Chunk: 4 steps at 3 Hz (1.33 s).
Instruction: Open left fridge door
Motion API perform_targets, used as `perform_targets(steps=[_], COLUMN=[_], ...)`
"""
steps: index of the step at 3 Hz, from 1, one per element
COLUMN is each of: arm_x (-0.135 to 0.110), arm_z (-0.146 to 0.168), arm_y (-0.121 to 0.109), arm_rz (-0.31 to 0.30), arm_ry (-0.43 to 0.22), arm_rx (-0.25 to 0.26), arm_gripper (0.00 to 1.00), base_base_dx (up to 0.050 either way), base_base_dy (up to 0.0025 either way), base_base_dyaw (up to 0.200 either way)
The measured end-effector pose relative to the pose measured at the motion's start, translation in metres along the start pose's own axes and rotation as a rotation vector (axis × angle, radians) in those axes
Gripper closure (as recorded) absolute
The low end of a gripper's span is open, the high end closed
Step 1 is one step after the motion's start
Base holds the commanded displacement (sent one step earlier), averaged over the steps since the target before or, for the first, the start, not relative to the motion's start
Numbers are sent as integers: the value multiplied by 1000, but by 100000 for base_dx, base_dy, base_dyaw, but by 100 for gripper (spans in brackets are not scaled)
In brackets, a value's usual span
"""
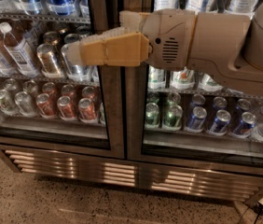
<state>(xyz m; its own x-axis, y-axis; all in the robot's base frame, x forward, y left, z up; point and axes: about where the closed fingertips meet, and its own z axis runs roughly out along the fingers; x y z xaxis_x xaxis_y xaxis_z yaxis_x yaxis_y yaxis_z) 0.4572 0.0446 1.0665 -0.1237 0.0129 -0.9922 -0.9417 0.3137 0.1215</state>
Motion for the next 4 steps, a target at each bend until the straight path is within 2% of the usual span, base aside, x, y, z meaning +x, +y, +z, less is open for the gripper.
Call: perform_targets(steps=[3,4], arm_x=[-5,-9], arm_z=[17,27], arm_y=[-22,-33], arm_rz=[37,47], arm_ry=[23,43], arm_rx=[47,68], arm_gripper=[0,0], base_base_dx=[0,0], base_base_dy=[0,1], base_base_dyaw=[0,18987])
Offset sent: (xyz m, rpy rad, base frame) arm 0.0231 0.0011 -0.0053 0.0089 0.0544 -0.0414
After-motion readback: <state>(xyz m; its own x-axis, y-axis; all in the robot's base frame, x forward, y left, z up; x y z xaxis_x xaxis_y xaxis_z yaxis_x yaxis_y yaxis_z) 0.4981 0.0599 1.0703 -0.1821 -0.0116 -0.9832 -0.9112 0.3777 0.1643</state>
